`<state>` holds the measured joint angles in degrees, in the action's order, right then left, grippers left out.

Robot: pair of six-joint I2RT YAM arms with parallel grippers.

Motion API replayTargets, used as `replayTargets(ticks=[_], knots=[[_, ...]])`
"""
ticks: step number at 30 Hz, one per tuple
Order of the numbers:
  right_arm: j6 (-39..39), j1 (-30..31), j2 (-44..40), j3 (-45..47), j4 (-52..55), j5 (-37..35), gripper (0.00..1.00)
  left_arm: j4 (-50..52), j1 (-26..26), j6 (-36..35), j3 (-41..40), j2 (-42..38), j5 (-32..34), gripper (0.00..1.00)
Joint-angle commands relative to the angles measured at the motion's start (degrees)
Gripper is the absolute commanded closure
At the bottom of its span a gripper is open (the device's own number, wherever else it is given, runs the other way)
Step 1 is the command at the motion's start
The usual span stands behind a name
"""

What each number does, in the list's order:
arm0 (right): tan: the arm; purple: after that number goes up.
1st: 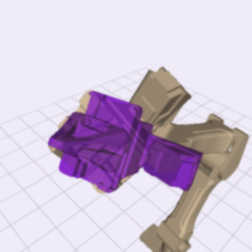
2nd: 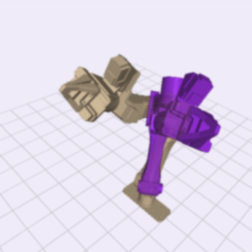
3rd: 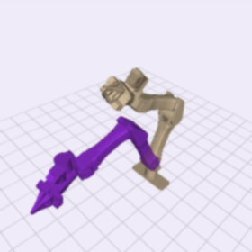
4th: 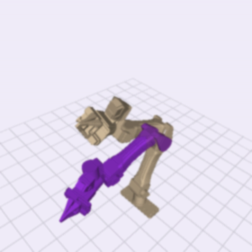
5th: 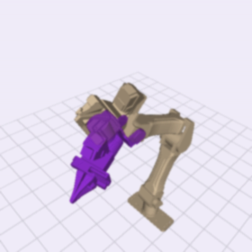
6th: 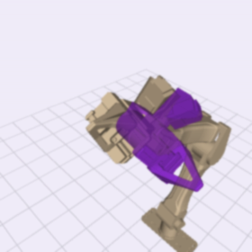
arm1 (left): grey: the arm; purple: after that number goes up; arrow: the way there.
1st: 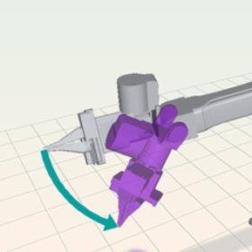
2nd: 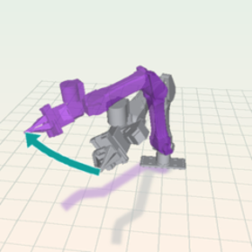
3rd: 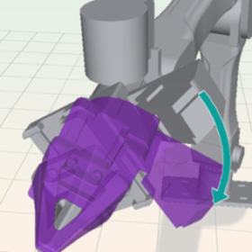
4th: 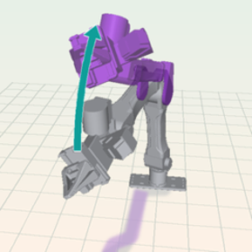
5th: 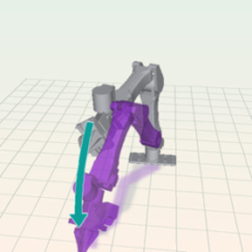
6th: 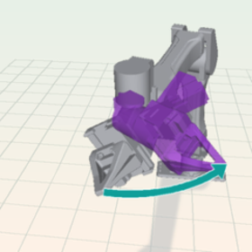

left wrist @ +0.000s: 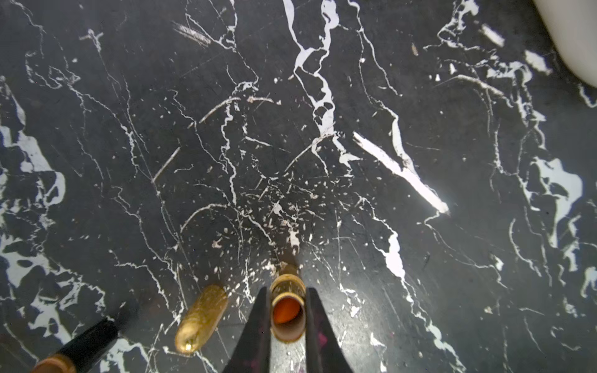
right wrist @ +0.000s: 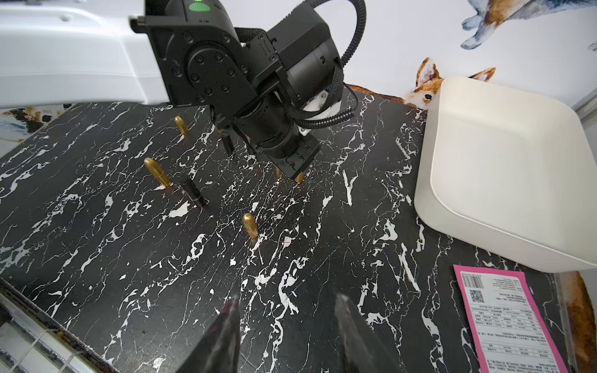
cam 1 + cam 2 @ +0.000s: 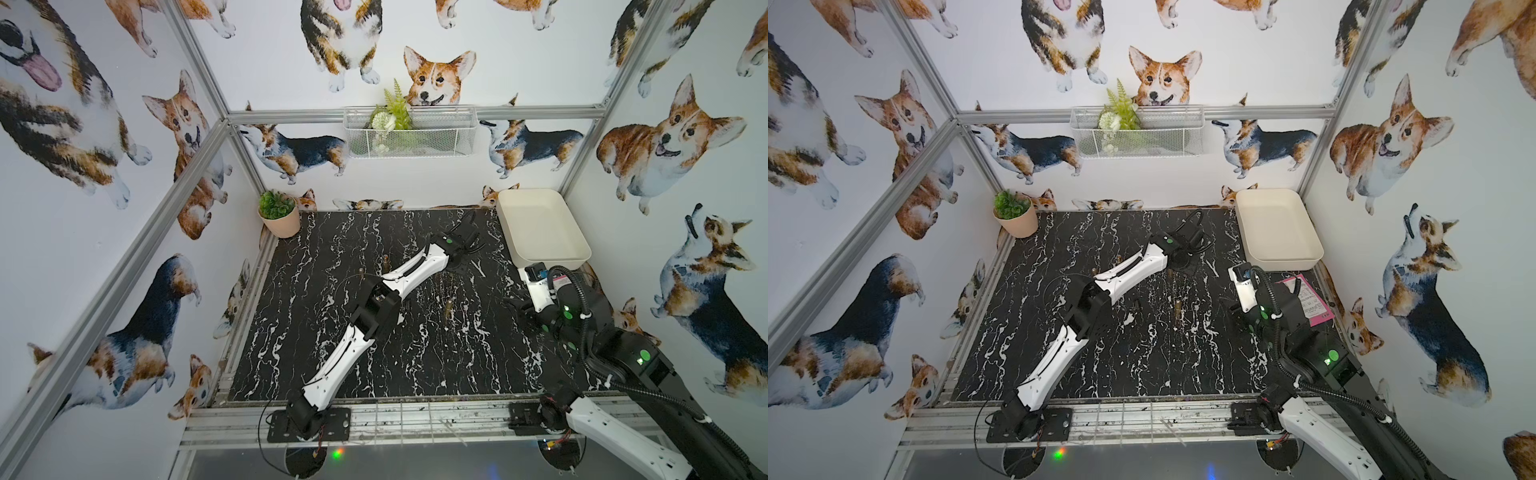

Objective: Open the lipstick cap
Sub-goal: Place the lipstick at the center of the board.

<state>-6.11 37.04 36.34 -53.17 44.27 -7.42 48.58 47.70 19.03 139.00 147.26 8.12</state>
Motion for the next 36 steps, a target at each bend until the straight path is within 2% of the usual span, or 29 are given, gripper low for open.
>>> replayTargets(ticks=[1,8,13,22,29,36], knots=[[0.14,-0.01,0.14,0.20,-1.20,-0.49,0.50,-0.65,0.28,-0.49,-1.08,-0.37,1.45,0.85],[0.24,0.03,0.23,0.34,-1.46,-0.42,0.50,-1.30,0.29,0.38,-2.94,-1.63,1.81,0.81],[0.23,-0.01,0.25,0.43,-1.56,-0.39,0.49,-1.74,0.29,0.66,-4.00,-2.15,1.37,0.73],[0.25,0.00,-0.04,0.87,-1.82,-0.35,0.49,-1.66,0.20,1.16,-4.35,-2.63,1.71,0.67],[0.29,0.01,-0.21,1.06,-2.07,-0.42,0.48,-1.46,0.10,1.10,-4.26,-3.76,1.90,0.59],[0.16,-0.02,-0.24,0.84,-2.30,-0.50,0.48,-0.75,-1.14,0.61,-4.00,-9.18,0.38,0.47]])
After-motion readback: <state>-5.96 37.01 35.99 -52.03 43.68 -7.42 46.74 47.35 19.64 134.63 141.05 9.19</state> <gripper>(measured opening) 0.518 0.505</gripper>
